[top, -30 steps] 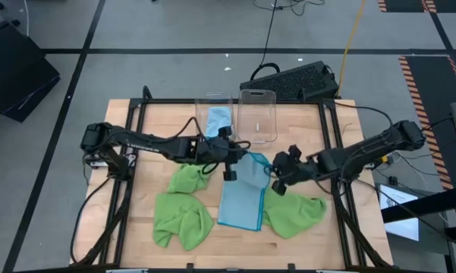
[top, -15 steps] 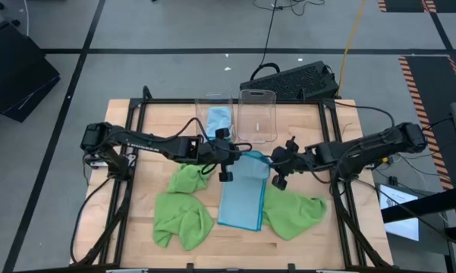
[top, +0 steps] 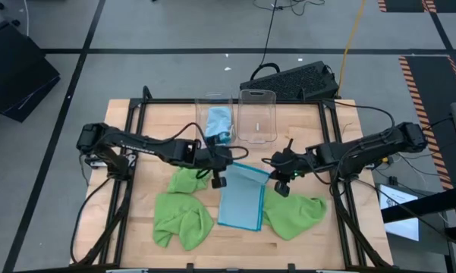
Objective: Fold microfiber towels
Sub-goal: Fold the blue microfiber towel
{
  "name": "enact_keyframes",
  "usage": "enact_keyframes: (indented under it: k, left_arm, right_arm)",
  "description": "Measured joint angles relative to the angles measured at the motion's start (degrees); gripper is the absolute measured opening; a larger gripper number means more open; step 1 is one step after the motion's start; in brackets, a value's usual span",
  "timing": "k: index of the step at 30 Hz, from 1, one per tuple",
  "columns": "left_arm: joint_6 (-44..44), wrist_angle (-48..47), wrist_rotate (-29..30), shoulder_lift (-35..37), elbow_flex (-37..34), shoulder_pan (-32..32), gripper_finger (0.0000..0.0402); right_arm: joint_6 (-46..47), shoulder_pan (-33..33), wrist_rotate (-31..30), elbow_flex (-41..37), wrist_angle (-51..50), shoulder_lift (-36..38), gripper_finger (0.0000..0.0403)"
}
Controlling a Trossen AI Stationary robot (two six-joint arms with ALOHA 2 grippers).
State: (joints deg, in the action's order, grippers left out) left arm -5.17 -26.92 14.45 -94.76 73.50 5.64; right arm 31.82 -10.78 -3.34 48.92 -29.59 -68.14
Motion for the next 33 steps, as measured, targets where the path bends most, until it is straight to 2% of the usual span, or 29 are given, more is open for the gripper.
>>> enact_keyframes:
  k: [7,11,15,22,33]
  left_arm:
    - [-3.48,1.91,-0.03,-0.04,-2.11,3.77,0.0003]
    - [-4.58,2.83,0.06,-0.04,-2.13,5.50,0.0005]
    - [-5.73,2.67,-0.03,-0.32,-2.19,7.03,0.0003]
    - [-9.53,4.24,0.01,-0.55,-4.75,9.74,0.0003]
    - [-11.54,4.57,0.03,-0.57,-7.21,12.17,0.0004]
  right_arm:
    - [4.62,-1.57,6.32,-2.87,7.54,-0.02,0.0004]
    - [7.63,-3.12,7.76,-3.68,8.57,-0.02,0.0004]
    - [11.54,-5.20,7.79,-5.14,10.22,0.00,0.0004]
    - [17.75,-8.91,7.64,-8.60,20.55,-0.64,0.0004]
    - [23.73,-11.88,9.30,-8.80,30.71,-7.53,0.0004]
